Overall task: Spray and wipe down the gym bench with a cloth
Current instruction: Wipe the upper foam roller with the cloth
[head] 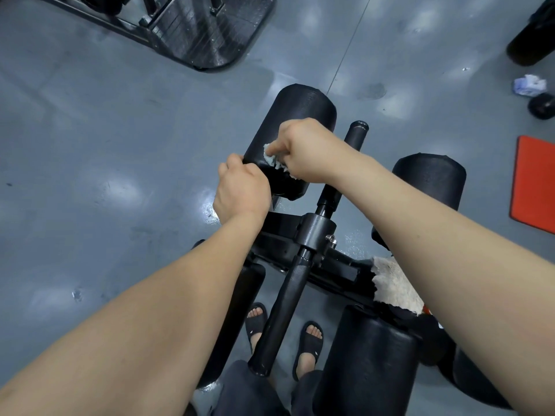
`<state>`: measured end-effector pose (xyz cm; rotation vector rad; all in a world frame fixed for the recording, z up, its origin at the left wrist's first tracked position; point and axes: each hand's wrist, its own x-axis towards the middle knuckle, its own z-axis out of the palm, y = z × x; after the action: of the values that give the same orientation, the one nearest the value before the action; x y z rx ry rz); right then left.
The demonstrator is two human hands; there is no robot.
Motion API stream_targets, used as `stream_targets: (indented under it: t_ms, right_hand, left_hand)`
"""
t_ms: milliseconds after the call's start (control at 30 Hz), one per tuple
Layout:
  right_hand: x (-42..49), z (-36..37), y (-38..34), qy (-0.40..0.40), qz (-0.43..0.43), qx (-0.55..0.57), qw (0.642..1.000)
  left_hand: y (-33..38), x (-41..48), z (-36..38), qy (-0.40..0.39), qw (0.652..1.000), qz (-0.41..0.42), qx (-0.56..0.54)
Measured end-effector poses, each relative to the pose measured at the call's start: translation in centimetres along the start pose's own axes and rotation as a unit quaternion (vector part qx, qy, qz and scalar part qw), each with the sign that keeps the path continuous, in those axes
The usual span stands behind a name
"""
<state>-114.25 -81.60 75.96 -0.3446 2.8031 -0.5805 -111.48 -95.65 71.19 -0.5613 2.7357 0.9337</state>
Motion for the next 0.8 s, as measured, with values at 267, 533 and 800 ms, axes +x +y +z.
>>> stream_targets:
  t_ms: [267, 533, 800]
  right_hand:
    - [-1.7, 0.5, 0.6, 0.006, -0.017, 0.001, 1.000]
    - [-0.5, 0.7, 0.6, 0.070, 0.038, -0.019, 0.997]
    - [1.4, -0.8, 1.8, 0.095, 0.116, -0.032, 0.988]
  left_hand:
    - [0.0, 0.1, 0.0, -0.001, 1.000, -0.007, -0.017]
    - [0.1, -0.1, -0.1, -0.004, 1.000, 0.010, -0.015]
    - [0.1, -0.4, -0.3, -0.001, 1.000, 0.027, -0.014]
